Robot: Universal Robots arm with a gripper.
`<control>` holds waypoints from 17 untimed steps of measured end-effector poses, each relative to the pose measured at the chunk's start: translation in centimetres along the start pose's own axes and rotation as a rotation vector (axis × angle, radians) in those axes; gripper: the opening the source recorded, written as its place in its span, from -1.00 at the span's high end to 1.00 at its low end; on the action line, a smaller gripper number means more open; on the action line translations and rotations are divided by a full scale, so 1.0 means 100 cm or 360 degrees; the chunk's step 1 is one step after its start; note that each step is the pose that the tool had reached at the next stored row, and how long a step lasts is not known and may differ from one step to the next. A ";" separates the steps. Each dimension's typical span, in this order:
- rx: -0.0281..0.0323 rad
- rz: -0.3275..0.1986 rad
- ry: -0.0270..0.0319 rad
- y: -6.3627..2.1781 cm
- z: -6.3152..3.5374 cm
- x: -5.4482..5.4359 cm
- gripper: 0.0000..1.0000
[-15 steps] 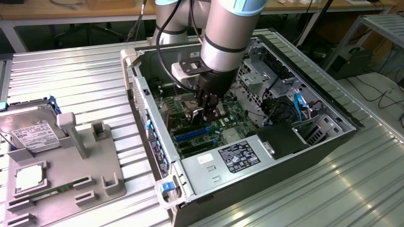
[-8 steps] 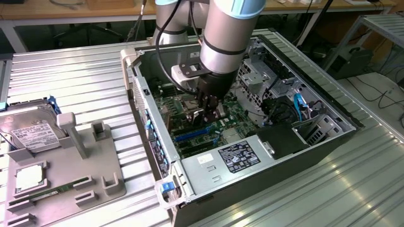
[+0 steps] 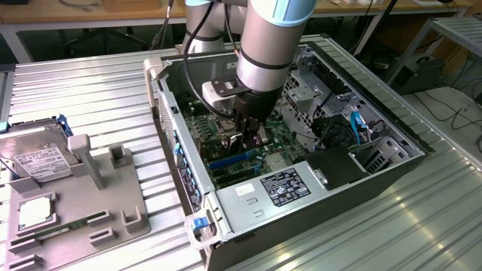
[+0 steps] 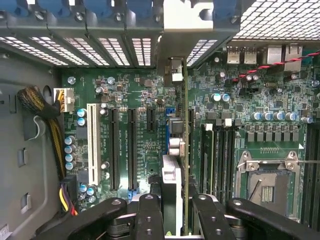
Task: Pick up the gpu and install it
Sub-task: 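Insert the gpu into the slot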
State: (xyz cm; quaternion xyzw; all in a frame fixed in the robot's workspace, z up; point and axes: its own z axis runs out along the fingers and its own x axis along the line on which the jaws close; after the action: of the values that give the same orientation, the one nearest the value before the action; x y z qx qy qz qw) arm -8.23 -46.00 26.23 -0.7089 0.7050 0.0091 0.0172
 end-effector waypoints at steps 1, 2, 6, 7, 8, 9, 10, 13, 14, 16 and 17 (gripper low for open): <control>-0.00016 0.0000 0.00005 0.0000 0.0002 0.000 0.44; -0.00072 0.0000 0.00006 -0.0001 0.0004 0.000 0.44; -0.00214 0.0001 0.00007 0.0000 0.0020 0.001 0.44; -0.00223 0.0001 0.00005 0.0001 0.0022 0.001 0.44; -0.00226 0.0001 0.00001 0.0001 0.0025 0.002 0.44; -0.00233 0.0001 0.00004 0.0003 0.0026 0.002 0.44; -0.00243 0.0001 0.00003 0.0004 0.0027 0.002 0.44; -0.00275 0.0001 0.00004 0.0020 0.0028 0.002 0.44; -0.00275 0.0001 0.00001 0.0024 0.0031 0.002 0.44; -0.00276 0.0001 0.00003 0.0034 0.0037 0.002 0.44; -0.00278 0.0001 0.00003 0.0040 0.0039 0.002 0.44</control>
State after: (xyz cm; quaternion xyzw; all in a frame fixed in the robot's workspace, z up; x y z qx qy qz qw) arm -8.62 -46.22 25.82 -0.7089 0.7051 0.0152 0.0109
